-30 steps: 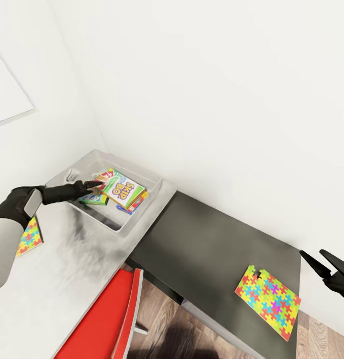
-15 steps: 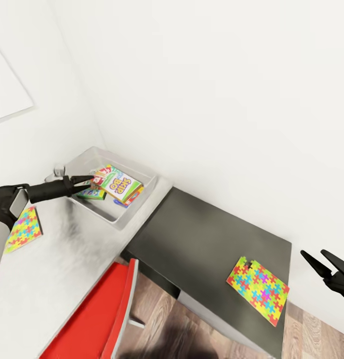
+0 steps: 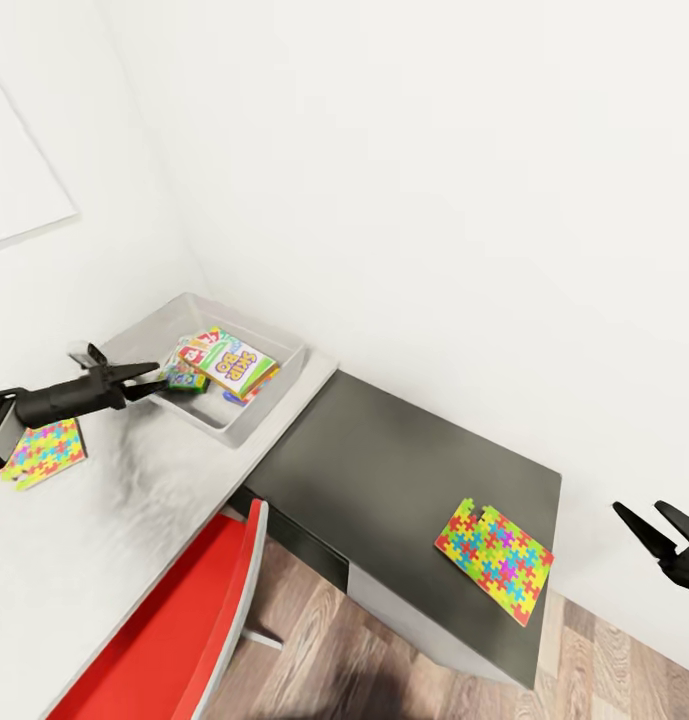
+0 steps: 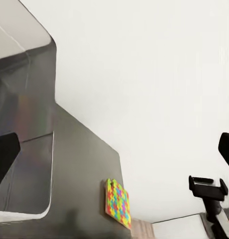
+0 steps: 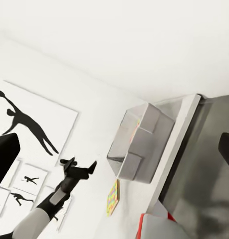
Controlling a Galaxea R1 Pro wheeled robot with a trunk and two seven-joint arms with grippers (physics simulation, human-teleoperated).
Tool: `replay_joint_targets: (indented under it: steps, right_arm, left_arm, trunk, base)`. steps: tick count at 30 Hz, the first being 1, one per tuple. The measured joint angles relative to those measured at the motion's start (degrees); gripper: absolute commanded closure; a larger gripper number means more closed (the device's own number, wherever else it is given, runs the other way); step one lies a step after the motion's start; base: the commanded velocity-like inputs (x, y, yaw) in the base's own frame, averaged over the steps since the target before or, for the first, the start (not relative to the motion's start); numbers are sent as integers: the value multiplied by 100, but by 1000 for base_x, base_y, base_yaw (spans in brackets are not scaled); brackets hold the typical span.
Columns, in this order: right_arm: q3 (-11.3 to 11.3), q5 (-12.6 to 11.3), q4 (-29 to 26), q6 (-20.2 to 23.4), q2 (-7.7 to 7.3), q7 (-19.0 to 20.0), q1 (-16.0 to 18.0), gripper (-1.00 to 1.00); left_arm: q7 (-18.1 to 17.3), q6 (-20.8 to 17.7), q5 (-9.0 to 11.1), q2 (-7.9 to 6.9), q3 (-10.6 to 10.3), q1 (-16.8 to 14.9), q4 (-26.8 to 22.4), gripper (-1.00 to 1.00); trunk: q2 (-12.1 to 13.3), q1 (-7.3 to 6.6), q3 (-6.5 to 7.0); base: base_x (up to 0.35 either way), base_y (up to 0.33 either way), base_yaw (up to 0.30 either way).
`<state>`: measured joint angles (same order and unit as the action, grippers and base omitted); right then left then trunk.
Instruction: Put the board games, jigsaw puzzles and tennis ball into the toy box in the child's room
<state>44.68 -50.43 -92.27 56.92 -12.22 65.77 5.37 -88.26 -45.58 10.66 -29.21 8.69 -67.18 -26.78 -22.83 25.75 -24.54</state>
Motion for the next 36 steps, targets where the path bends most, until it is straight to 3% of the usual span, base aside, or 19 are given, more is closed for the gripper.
replay_joint_targets:
  steps: [1,12,21,36]
  right_arm:
    - [27,0,6,-56,5,3,-2,-100]
    - [92,11,31,-616,89,131,-4,-100]
    - [97,23,26,-773,323,136,-9,-100]
    - [97,25,148,-1018,376,137,-13,-100]
  left_arm:
    - [-146,10,0,-27,-1,111,-3,-100]
    - [-152,19,38,-85,59,1418,-591,-100]
    - [-152,-21,45,-40,50,1540,-737,-100]
    - [-152,-271,38,-22,7,1547,-895,-100]
  trunk:
    - [0,0,9]
    - [0,0,113]
    - [0,0,198]
    - [0,0,340]
  base:
    - [-3,-2,0]
    - [-1,-1,0]
    - [0,-25,0]
    - [0,-1,-37]
